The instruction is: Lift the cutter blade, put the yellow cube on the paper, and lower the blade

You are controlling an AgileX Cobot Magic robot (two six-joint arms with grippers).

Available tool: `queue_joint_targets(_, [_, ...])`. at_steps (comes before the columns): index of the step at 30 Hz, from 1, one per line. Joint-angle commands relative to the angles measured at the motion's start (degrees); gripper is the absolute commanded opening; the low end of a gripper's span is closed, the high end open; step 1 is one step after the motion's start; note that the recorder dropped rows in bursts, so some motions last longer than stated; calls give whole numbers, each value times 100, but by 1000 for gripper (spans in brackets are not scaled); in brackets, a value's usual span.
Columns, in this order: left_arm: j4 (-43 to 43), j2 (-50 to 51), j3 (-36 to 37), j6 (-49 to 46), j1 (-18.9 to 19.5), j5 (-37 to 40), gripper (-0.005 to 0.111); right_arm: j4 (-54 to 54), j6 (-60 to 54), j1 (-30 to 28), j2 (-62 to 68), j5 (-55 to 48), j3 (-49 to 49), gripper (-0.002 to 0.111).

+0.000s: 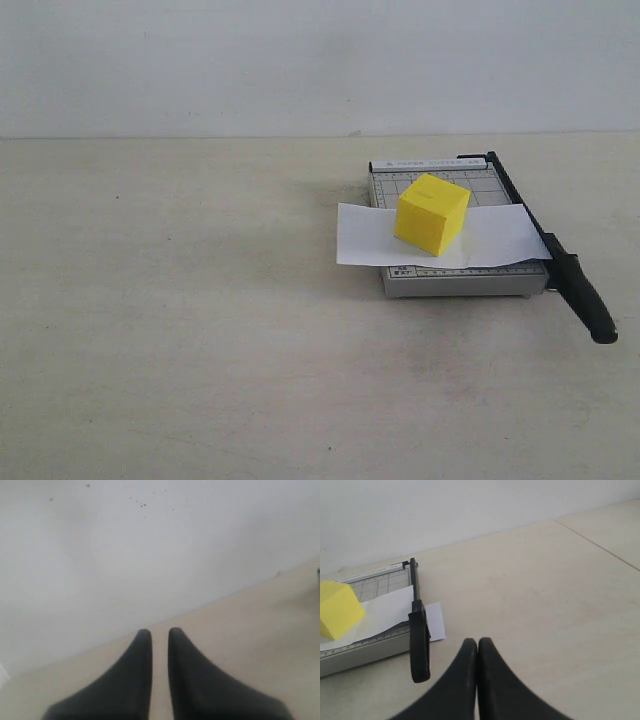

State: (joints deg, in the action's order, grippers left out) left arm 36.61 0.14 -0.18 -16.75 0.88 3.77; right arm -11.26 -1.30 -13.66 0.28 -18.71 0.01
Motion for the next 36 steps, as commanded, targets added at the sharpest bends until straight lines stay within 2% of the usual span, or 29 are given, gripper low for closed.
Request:
queue_joint_targets(1, [-633,-14,18,1434,-18,253,4,0,-13,172,-28,40,-1,1])
queue_joint_targets(5, [-1309,-14,18,1622,-18,1583,4,0,-13,172,-28,40,-1,1])
queue_joint_targets(6, [-1317,-14,18,1675,-5,1677,4,0,-13,172,-28,40,-1,1])
queue_joint_targets(23, [-1228,-14,18,1719,-5,1316,4,0,-13,171,-28,28,-1,1])
queue_joint_targets(33, [-1217,-14,18,960,-5,1163,4,0,-13,171,-28,28,-1,1])
queue_joint_targets(36, [-1290,-14,18,817,-5,1366,4,0,-13,171,-28,28,-1,1])
